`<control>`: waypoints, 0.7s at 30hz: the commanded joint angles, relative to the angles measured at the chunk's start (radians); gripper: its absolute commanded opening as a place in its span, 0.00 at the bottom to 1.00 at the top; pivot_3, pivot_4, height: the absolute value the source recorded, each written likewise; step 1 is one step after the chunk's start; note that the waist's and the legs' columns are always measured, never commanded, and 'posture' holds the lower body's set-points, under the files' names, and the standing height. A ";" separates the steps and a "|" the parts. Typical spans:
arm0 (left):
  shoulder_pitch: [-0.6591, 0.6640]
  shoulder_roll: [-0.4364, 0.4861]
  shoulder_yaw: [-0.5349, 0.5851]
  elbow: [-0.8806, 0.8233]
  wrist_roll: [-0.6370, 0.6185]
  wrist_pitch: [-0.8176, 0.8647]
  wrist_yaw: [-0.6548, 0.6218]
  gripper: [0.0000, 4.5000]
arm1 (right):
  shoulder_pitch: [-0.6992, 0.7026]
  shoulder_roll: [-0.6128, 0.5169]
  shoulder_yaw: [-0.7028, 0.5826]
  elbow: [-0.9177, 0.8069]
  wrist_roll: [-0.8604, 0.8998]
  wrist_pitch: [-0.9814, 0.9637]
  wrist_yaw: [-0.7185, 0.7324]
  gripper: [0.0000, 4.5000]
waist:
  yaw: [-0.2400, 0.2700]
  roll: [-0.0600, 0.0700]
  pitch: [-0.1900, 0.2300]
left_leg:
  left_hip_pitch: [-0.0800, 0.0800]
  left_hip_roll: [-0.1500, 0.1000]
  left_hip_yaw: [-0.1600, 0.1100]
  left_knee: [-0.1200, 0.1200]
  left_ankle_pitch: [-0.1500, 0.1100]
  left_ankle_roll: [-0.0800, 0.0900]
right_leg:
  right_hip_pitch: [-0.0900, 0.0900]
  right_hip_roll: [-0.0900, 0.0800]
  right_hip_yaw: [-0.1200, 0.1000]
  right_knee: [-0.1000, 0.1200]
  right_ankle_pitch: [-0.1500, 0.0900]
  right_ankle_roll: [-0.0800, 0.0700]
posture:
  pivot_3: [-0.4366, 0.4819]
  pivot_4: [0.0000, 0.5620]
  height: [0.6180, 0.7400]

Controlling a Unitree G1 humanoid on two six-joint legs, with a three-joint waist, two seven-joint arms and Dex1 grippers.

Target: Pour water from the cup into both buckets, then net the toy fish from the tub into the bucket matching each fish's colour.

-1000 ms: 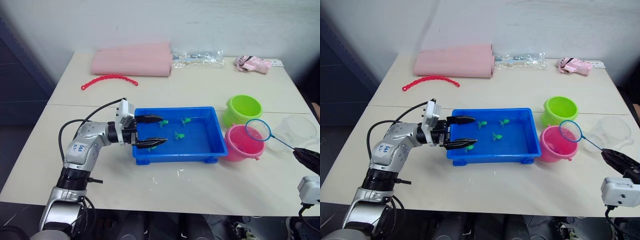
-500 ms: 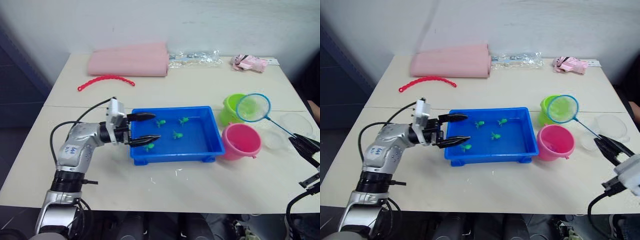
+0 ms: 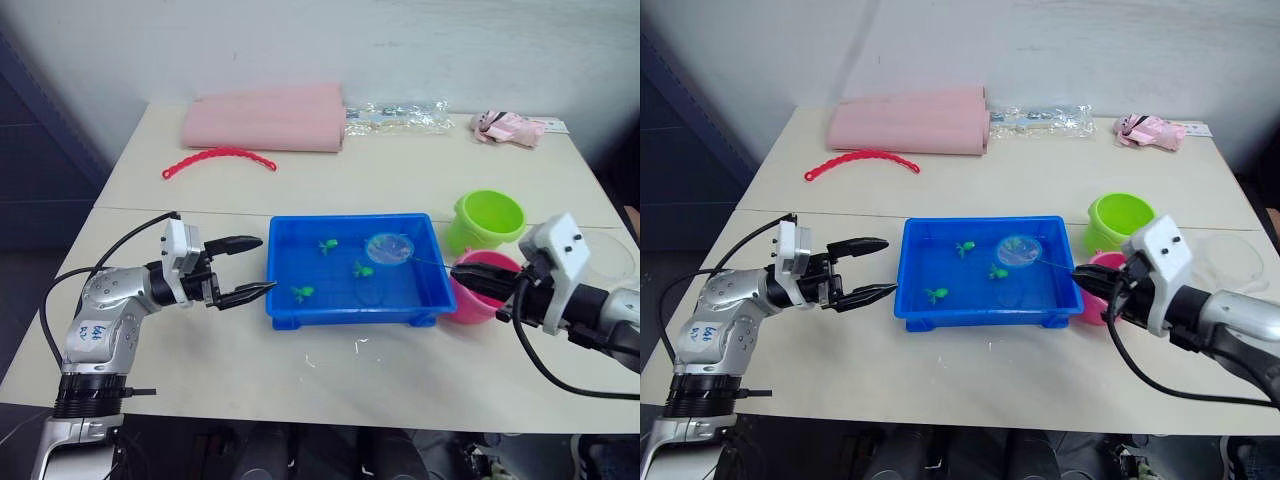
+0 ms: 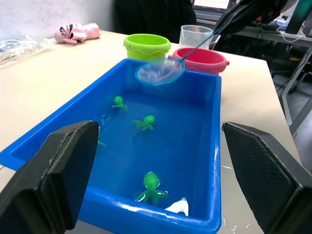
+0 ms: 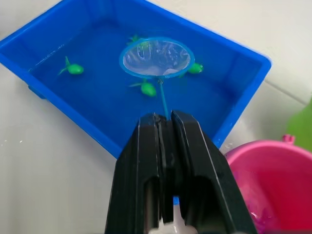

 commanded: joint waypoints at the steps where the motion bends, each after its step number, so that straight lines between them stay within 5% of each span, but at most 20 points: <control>1: 0.002 0.029 0.023 -0.052 -0.018 0.037 0.028 0.98 | -0.105 0.018 0.066 0.050 0.003 0.119 -0.059 0.00 | -0.002 0.000 0.000 | 0.000 0.000 0.000 0.000 0.000 0.000 | 0.000 0.000 0.000 0.000 0.000 0.000 | 0.48 0.27 1.00; 13: 0.002 0.044 -0.004 -0.110 -0.015 0.099 0.057 0.98 | -0.402 0.214 0.254 0.169 -0.168 0.309 -0.120 0.00 | -0.007 0.000 0.000 | -0.002 0.001 0.003 -0.001 0.000 0.000 | -0.003 0.001 0.001 0.003 0.000 0.000 | 0.48 0.27 1.00; 21: 0.001 0.049 -0.006 -0.123 -0.017 0.109 0.061 0.98 | -0.397 0.326 0.257 0.164 -0.307 0.255 -0.082 0.00 | -0.004 0.000 0.000 | -0.002 0.001 0.003 -0.002 0.000 0.000 | -0.004 0.002 0.001 0.003 0.000 0.000 | 0.48 0.27 1.00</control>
